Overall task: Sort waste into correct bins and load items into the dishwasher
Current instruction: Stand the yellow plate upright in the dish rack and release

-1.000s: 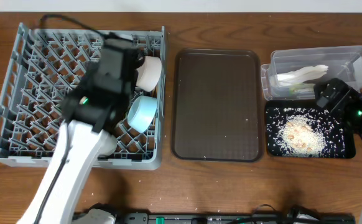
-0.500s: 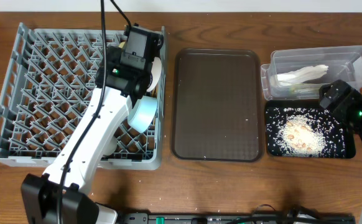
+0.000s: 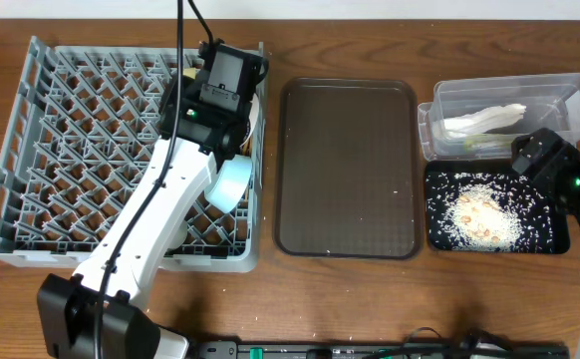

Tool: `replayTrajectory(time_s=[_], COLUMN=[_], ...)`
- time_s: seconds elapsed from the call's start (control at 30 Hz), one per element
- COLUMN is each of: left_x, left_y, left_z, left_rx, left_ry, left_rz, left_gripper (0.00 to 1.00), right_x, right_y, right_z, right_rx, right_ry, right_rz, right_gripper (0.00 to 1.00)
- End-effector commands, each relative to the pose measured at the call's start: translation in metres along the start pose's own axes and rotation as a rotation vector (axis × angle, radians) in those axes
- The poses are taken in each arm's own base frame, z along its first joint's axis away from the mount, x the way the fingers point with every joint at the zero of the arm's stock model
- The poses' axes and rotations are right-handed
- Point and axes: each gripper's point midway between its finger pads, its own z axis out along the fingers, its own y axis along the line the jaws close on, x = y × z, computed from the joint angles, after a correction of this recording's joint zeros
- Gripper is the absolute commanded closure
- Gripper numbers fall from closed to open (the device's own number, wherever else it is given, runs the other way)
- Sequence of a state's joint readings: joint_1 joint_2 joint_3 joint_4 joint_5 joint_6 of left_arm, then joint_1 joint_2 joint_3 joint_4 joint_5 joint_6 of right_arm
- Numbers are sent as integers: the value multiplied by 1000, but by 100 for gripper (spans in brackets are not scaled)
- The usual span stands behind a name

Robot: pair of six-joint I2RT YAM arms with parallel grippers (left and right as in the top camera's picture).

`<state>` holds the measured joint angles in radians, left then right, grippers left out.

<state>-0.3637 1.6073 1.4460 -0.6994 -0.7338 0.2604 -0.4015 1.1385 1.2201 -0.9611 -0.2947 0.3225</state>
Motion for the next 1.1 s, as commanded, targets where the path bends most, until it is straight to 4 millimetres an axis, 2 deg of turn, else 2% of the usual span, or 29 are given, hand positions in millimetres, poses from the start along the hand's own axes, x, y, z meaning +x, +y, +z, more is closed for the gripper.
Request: replayTrajectory(time_s=[0.0, 0.17, 0.53, 0.63, 0.73, 0.83, 1.0, 1.07], left_x=[3, 17, 29, 29, 28, 27, 17, 9], left_y=[-24, -34, -57, -56, -55, -52, -55, -61], left_z=[0, 19, 47, 47, 45, 42, 23, 7], left_rx=[150, 173, 201, 199, 199, 198, 212, 227], left_ry=[-16, 45, 117, 116, 113, 107, 56, 13], left_rz=[1, -16, 19, 19, 16, 12, 20, 31], left_gripper=[93, 93, 91, 83, 63, 51, 34, 33], right_x=[-1, -1, -1, -1, -1, -1, -1, -1], right_y=[-2, -2, -2, -2, -2, -2, -2, -2], right_z=[-1, -1, -1, -1, -1, -1, -1, -1], right_rx=[8, 8, 8, 8, 8, 8, 8, 8], right_ry=[-7, -7, -7, -7, -7, -6, -7, -6], right_rz=[13, 13, 13, 13, 13, 13, 13, 13], right_gripper=[1, 1, 1, 1, 1, 1, 1, 1])
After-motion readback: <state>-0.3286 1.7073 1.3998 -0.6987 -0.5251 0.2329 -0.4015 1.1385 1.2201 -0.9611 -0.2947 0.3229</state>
